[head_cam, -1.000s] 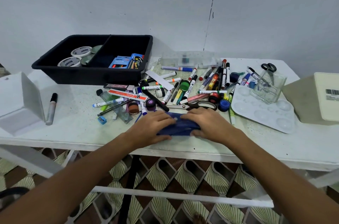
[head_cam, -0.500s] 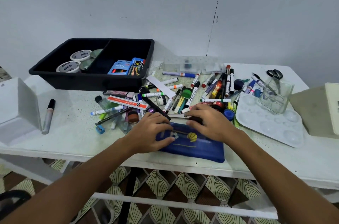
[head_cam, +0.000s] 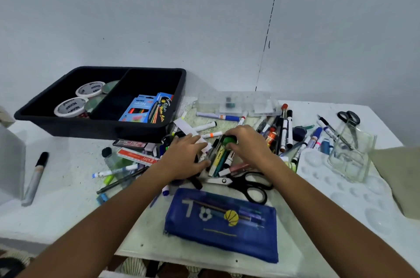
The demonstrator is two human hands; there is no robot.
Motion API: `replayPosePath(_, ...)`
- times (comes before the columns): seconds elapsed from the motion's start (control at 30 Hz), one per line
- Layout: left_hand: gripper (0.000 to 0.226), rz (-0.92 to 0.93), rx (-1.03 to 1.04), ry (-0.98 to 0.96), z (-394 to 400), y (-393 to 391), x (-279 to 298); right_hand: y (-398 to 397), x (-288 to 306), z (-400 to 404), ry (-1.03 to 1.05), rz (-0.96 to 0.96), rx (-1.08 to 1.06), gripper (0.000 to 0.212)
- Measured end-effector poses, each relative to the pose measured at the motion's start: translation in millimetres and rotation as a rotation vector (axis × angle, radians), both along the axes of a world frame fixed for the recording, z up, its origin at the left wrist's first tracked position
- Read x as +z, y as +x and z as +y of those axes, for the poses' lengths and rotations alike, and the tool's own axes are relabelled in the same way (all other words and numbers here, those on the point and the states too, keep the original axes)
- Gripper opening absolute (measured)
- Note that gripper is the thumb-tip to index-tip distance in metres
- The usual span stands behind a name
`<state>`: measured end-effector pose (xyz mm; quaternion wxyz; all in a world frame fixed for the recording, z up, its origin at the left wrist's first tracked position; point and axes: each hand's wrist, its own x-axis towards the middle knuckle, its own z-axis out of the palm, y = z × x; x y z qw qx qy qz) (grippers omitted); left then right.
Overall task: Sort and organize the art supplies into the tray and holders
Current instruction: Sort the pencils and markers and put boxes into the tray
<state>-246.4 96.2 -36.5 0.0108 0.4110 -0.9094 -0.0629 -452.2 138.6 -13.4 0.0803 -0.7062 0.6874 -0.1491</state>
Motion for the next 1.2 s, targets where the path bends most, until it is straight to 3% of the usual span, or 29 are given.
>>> replayPosePath(0.1,0.076,-0.03,0.046,0.042,-7.6,-2.8,0.4,-25.2,4.3,-9.1,-0.066,0.035,-0.074,0.036)
replayPosePath(0.33,0.055,0.007,0.068,0.028,-19.4,-0.8,-0.9,-56.2,4.9,-28.4,-0.065,0.252,-0.118,0.03)
replayPosePath(0.47,0.066,0.004,0.086,0.015,-22.1,0.7,3.2,-55.2,5.7,-36.9,-0.028,0.341,-0.096,0.038)
replayPosePath(0.57,0.069,0.027,0.088,0.017,-21.4,2.9,3.3,-54.1,8.7,-40.3,0.02,0.331,-0.042,0.041)
replayPosePath(0.7,0.062,0.077,0.073,0.034,-17.2,3.4,2.4,-46.9,12.1,-43.3,-0.008,0.252,0.121,0.031)
replayPosePath(0.8,0.058,0.067,0.033,0.041,-11.2,0.4,5.1,-37.7,10.8,-47.6,0.115,0.313,0.213,0.037)
replayPosePath(0.97,0.082,-0.05,-0.053,0.055,0.9,-3.7,3.4,-34.5,11.3,-58.2,0.289,0.388,0.254,0.038)
replayPosePath(1.2,0.083,-0.141,-0.168,-0.026,15.3,-11.4,-1.0,-38.6,16.9,-70.0,0.298,0.32,0.329,0.023)
